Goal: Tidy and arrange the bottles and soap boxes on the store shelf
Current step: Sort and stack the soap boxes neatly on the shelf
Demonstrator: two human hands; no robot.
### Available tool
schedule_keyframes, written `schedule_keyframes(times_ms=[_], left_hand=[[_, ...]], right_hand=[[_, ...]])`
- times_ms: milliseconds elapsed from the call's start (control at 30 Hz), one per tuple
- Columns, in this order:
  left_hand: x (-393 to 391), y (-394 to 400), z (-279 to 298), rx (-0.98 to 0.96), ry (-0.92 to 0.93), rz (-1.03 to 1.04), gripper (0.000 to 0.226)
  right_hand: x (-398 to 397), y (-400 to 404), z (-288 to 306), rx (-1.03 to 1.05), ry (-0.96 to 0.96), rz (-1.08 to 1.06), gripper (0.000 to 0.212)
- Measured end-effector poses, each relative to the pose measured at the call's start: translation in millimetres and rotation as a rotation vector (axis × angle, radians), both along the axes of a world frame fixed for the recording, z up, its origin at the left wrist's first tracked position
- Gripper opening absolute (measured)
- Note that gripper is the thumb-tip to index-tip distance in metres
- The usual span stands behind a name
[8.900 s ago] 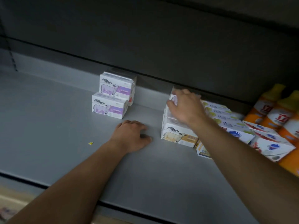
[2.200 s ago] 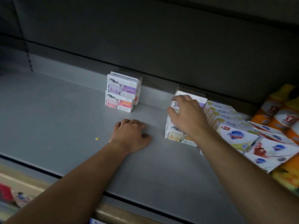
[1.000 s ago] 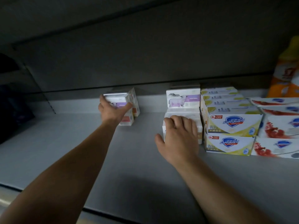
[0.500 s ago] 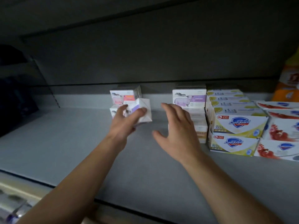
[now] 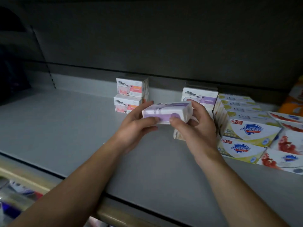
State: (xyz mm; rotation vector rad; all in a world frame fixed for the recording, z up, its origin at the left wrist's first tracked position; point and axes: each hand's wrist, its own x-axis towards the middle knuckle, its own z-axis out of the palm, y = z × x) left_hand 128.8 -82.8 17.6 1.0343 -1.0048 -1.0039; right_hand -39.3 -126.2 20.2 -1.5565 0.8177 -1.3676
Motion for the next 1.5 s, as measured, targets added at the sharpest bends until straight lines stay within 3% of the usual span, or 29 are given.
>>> schedule_keyframes(times_ms=[100, 200, 233, 300, 400, 500, 567, 667, 767, 967, 1067, 1167, 1267, 1367, 1500], left_hand=[[-2, 1, -3, -0.078, -0.043, -0.048, 0.049], [-6, 3, -2, -0.129, -0.158, -0.003, 0.021], [-7, 5, -1, -0.121, -0.197, 0.048, 0.021], [-8, 6, -1, -0.114, -0.266, 0.143, 0.043], [-7, 5, -3, -0.144, -0.331, 0.188, 0.072], [-5, 5, -4, -0.067, -0.314, 0.138, 0.064], [-4, 4, -4, 0.016, -0.190, 0.073, 0.054], [-4, 3, -3, 0.110, 0.040, 0.000, 0.058], [-3, 3, 1, 0.208, 0.159, -0.071, 0.067], [2, 3, -1, 0.354, 0.290, -0.105, 0.025], [4, 4, 0, 0.283, 0.365, -0.089, 0.023], [7, 3, -1, 0.153, 0.312, -0.034, 0.013], [9, 5, -1, 0.033, 0.230, -0.047, 0.028], [4, 6, 0, -0.047, 0.263, -0.094, 0.041], [-1, 7, 2, -0.066, 0.305, -0.044, 0.044]], right_hand=[[-3, 1, 5, 0.205, -0.168, 0.017, 0.049], [-6, 4, 9, 0.290, -0.074, 0.024, 0.050], [-7, 6, 10, 0.292, 0.003, 0.033, 0.045], [-6, 11, 11, 0.317, 0.130, 0.067, 0.043], [-6, 13, 8, 0.377, 0.199, 0.116, 0.054], [-7, 10, 8, 0.436, 0.179, 0.128, 0.050], [-8, 9, 9, 0.434, 0.105, 0.147, 0.049], [-8, 5, 7, 0.244, 0.020, 0.164, 0.043], [-12, 4, 7, 0.014, 0.018, 0.197, 0.038], [-12, 11, 7, -0.212, 0.180, 0.218, 0.064], [-14, 10, 9, -0.235, 0.222, 0.202, 0.074], [-16, 9, 6, -0.204, 0.275, 0.185, 0.076], [-13, 8, 3, -0.229, 0.290, 0.093, 0.069], [-14, 3, 4, -0.309, 0.341, -0.044, 0.062], [-11, 5, 4, -0.547, 0.494, -0.109, 0.057]])
